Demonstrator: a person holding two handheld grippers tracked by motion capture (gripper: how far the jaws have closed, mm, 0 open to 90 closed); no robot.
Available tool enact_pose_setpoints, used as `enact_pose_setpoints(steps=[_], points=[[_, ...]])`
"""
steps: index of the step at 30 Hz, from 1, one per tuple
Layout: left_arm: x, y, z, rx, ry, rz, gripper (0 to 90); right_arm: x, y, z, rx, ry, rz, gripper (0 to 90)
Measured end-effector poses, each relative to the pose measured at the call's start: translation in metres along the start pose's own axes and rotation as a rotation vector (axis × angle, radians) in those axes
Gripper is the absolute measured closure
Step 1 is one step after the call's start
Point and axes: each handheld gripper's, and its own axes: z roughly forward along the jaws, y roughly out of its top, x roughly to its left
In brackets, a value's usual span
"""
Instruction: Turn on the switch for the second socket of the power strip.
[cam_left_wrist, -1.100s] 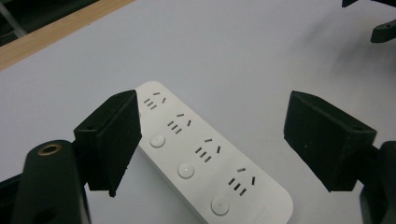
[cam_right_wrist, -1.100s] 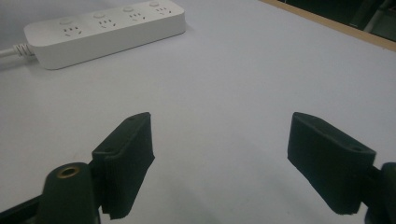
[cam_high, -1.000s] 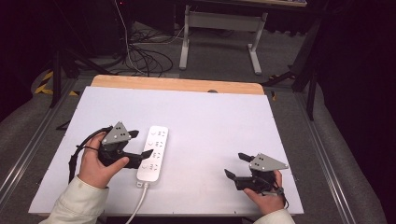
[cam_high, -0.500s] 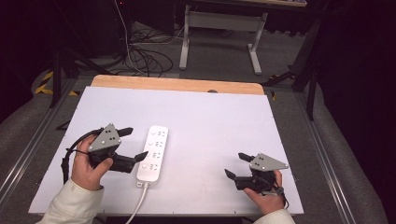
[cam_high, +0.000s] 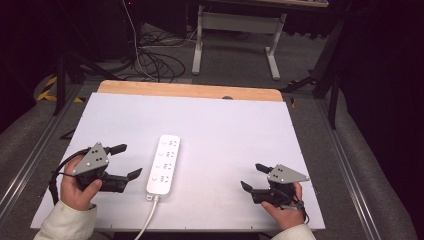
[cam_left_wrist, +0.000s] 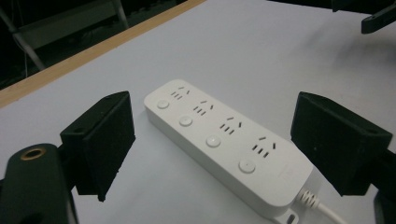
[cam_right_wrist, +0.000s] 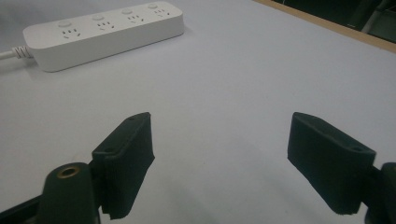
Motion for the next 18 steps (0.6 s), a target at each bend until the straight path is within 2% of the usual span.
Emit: enact_pose_setpoints(steps=[4, 10, 13, 18], points=[[0.004, -0.011, -0.004, 0.004, 0.012, -0.044, 13.7, 0.000, 0.000, 0.000, 0.002, -0.001, -0.001, 23.2], [0.012, -0.028, -0.008, -0.010, -0.029, -0.111, 12.8, 0.000, 0.000, 0.000, 0.000, -0.002, -0.002, 23.2], [0.014, -0.037, -0.010, -0.009, -0.027, -0.119, 12.7, -0.001, 0.000, 0.000, -0.001, -0.003, -0.002, 23.2], [0.016, -0.050, -0.015, -0.019, -0.021, -0.107, 11.6, -0.001, 0.000, 0.000, 0.000, -0.003, -0.002, 23.2]])
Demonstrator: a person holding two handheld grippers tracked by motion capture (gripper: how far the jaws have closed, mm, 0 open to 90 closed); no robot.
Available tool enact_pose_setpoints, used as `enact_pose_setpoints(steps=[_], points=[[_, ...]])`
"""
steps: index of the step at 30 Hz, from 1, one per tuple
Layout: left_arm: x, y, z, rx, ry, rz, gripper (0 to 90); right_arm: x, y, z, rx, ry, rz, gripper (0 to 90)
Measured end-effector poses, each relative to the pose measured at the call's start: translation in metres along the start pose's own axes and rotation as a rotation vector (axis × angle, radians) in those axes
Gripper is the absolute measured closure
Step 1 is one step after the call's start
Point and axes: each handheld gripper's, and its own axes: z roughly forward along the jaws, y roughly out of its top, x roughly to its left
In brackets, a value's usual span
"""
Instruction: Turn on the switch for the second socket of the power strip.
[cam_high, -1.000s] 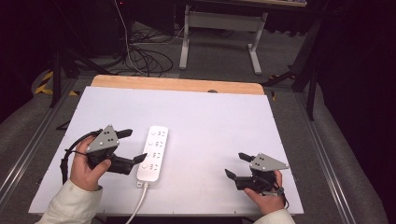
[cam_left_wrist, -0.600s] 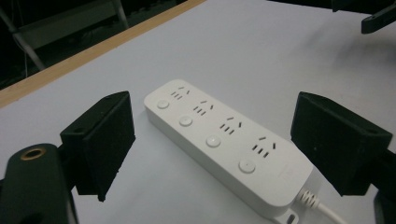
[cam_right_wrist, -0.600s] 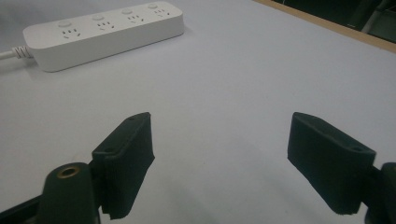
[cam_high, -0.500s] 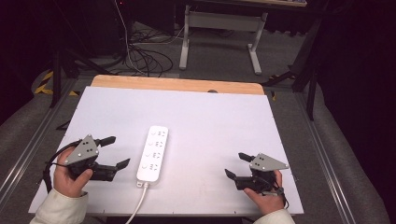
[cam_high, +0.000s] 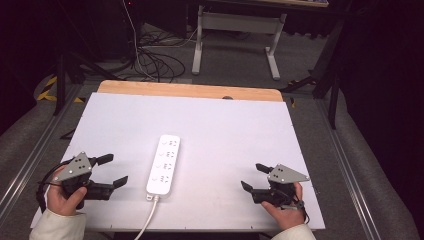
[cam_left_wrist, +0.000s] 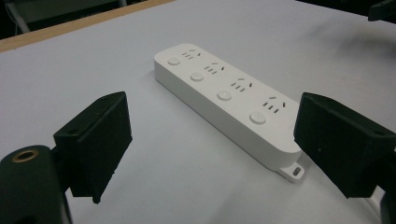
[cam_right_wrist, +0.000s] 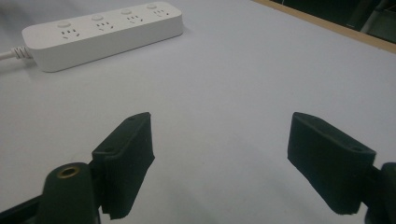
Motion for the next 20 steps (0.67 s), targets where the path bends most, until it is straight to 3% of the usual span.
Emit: enact_pose_setpoints(steps=[4, 10, 15, 20], points=[[0.002, -0.010, -0.004, 0.006, 0.010, 0.010, 11.1, 0.000, 0.000, 0.000, -0.002, -0.001, 0.003, 23.2], [0.007, -0.025, -0.006, 0.003, 0.002, -0.052, 11.0, 0.000, 0.000, -0.001, -0.004, 0.000, 0.004, 23.2], [0.010, -0.031, -0.002, 0.087, 0.073, -0.053, 11.5, -0.001, 0.000, 0.000, -0.002, -0.002, 0.001, 23.2], [0.012, -0.033, -0.001, 0.082, 0.057, -0.018, 12.6, -0.001, 0.000, 0.000, -0.002, -0.001, 0.003, 23.2]])
